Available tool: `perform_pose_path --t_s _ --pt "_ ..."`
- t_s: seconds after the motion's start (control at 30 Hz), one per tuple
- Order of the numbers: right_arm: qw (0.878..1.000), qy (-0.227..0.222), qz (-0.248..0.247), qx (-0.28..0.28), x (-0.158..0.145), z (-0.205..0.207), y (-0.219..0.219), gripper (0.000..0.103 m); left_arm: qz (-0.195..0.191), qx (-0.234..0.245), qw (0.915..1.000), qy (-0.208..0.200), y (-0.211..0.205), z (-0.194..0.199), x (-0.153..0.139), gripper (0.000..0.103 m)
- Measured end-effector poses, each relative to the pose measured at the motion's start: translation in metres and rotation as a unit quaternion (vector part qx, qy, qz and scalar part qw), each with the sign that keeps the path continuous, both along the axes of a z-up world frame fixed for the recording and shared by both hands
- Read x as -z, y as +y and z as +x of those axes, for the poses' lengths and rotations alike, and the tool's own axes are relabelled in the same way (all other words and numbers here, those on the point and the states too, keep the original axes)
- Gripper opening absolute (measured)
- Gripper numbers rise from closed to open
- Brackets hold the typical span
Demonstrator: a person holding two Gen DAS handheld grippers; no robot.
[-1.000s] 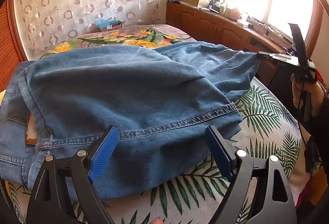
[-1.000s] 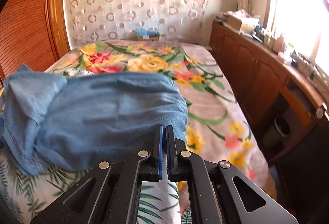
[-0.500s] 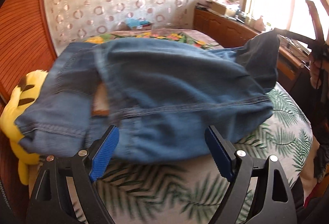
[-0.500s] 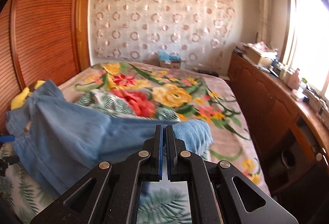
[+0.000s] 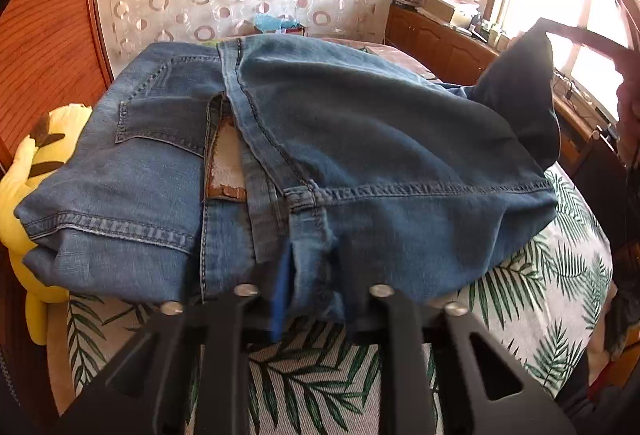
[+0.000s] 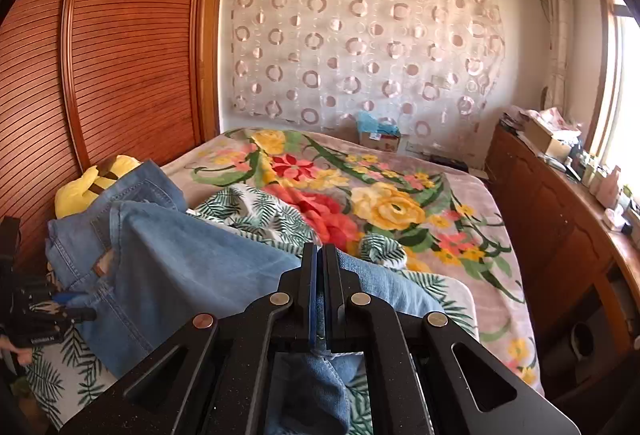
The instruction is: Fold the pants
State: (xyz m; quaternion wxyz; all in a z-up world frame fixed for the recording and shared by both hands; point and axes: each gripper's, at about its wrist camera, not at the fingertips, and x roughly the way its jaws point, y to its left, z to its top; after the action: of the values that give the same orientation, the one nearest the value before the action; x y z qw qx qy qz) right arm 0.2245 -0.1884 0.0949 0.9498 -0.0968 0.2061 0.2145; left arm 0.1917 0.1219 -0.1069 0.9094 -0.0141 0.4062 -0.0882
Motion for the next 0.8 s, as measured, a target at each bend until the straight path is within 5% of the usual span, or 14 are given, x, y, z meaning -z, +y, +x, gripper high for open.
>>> perform_pose_path --t_s 0.03,0.37,0.6,0.8 --pt "1.000 -0.001 0.000 -0.002 -0.001 0.004 0.000 0.002 -0.003 0.004 1.0000 -0.005 0.000 -0.004 -0.002 0.005" --pt "0.998 -0.008 0.012 -0.067 -0.007 -0.001 0.018 0.002 0.003 -0.014 0.9995 -0.030 0.014 -0.044 -0.017 0.004" --pt "0.988 0.069 0.002 -0.141 0.020 0.000 0.038 0.002 0.000 -0.024 0.9995 -0.019 0.018 -0.041 -0.017 0.005" --pt "0.984 0.096 0.016 -0.149 0.022 0.008 0.012 0.008 0.009 -0.024 0.9989 -0.039 0.014 -0.040 -0.032 0.032"
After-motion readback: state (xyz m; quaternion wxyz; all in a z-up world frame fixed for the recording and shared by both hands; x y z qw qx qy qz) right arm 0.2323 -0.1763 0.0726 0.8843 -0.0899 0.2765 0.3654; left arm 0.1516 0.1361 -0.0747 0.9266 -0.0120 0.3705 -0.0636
